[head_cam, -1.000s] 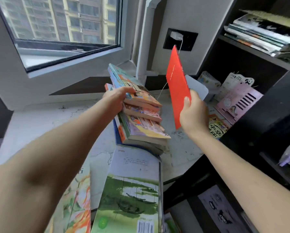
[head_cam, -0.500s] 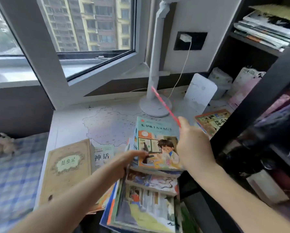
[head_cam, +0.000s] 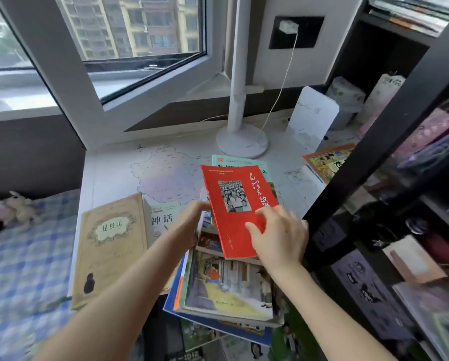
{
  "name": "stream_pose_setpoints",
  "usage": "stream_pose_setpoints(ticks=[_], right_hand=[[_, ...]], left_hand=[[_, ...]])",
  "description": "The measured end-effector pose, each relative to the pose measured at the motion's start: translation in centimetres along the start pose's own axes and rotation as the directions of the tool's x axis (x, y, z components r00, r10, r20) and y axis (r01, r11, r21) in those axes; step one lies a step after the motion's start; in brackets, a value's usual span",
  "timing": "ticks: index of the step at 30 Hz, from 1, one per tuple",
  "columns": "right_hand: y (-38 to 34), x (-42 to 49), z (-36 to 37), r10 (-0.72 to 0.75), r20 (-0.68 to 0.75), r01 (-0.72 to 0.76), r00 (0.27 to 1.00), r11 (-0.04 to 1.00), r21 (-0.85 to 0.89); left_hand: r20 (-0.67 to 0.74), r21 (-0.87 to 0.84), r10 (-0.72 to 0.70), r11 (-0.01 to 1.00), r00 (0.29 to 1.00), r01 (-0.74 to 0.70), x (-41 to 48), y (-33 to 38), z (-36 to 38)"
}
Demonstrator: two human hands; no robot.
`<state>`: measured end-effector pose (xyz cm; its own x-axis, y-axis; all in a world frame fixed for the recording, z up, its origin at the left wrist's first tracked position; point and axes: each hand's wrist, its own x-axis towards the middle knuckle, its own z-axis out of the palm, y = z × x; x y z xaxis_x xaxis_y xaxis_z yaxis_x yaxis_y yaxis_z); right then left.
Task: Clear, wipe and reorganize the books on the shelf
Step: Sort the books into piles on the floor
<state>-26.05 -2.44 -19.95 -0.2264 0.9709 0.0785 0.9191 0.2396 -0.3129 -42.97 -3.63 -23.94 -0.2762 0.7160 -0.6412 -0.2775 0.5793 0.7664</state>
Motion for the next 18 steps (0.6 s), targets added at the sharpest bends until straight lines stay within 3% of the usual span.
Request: stream_pose_setpoints(ticks=[2, 3, 5, 7, 9, 11, 12, 14, 18], right_hand=[[1.9, 0.7, 1.4, 0.211, 0.047, -0.212, 0.976, 0.976, 0.04], [2.3, 0.9, 1.9, 0.308, 0.15, -0.333, 0.939, 0.925, 0.185], [2.6, 1.3, 3.2, 0.362, 0.367, -0.514, 0.857, 0.662, 0.546], [2.6, 1.5, 4.1, 0.367, 0.42, -0.557, 0.83, 0.494, 0.668], [2.3, 1.8, 4.7, 0.376, 0.423, -0.563, 0.825, 0.473, 0.677], [2.3, 2.0, 4.8, 0.362, 0.446, -0.573, 0.819, 0.453, 0.683], [2.6, 1.9, 4.6, 0.334, 0.464, -0.571, 0.82, 0.431, 0.699], [3.6, 1.2, 4.3, 0.274, 0.523, -0.589, 0.807, 0.308, 0.748], [7.7, -0.9, 6.1, 0.255, 0.743, -0.765, 0.619, -0.017, 0.644]], left_hand=[[-0.003, -0.017, 0.003, 1.0, 1.0, -0.003, -0.7, 0.2, 0.1], [-0.011, -0.049, -0.006, 0.999, 1.0, 0.005, -0.7, 0.2, 0.0], [-0.026, -0.141, -0.067, 0.988, 0.997, 0.063, -0.6, -0.1, -0.5], [0.014, -0.112, -0.015, 0.994, 1.0, 0.016, -0.9, -0.2, -0.7], [0.031, 0.19, 0.047, 0.98, 0.998, -0.052, -0.5, -0.5, -0.5], [-0.081, 0.499, 0.087, 0.866, 0.993, -0.035, -0.2, -0.1, -0.7], [-0.105, 0.525, 0.08, 0.851, 0.991, -0.013, -0.1, 0.2, -0.8], [0.014, 0.405, -0.014, 0.914, 1.0, 0.007, 0.1, 0.4, -1.1], [0.188, 0.255, -0.088, 0.966, 0.978, 0.038, 0.5, 0.1, -1.2]])
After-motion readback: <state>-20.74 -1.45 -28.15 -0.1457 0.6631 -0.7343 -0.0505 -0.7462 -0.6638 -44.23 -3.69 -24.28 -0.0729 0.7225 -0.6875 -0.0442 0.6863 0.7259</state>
